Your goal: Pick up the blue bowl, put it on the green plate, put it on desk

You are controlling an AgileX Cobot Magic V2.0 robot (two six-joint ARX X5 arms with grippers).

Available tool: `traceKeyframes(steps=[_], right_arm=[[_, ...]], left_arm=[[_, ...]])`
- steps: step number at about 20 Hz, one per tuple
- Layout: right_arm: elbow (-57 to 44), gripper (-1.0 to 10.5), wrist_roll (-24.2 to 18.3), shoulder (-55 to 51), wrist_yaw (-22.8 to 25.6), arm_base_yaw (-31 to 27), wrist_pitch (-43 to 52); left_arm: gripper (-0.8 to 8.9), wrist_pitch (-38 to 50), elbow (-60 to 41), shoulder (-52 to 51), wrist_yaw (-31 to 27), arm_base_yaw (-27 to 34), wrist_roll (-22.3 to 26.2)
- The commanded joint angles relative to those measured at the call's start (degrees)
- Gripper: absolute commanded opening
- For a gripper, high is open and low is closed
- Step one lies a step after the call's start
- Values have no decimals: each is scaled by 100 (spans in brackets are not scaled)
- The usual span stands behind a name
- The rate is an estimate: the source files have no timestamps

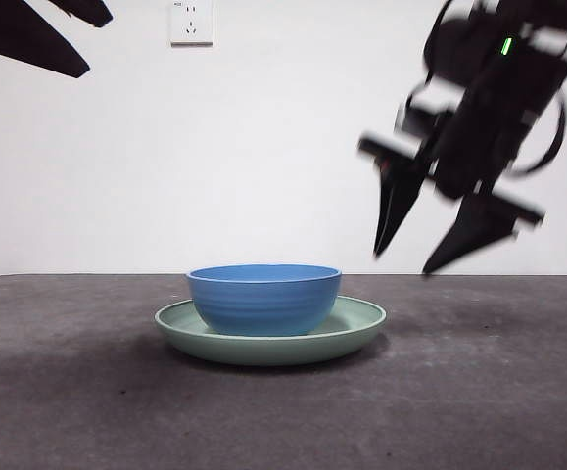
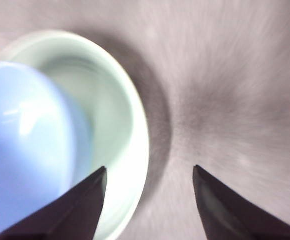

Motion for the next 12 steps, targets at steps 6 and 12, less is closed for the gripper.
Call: traceKeyframes(steps=[6, 12], right_arm=[[129, 273, -1311, -2149, 0, 44, -1567], [-614, 273, -1473, -3720, 2, 487, -2306]], left_arm=[[187, 48, 48, 33, 26, -26, 72], [187, 46, 46, 33, 26, -26, 72]])
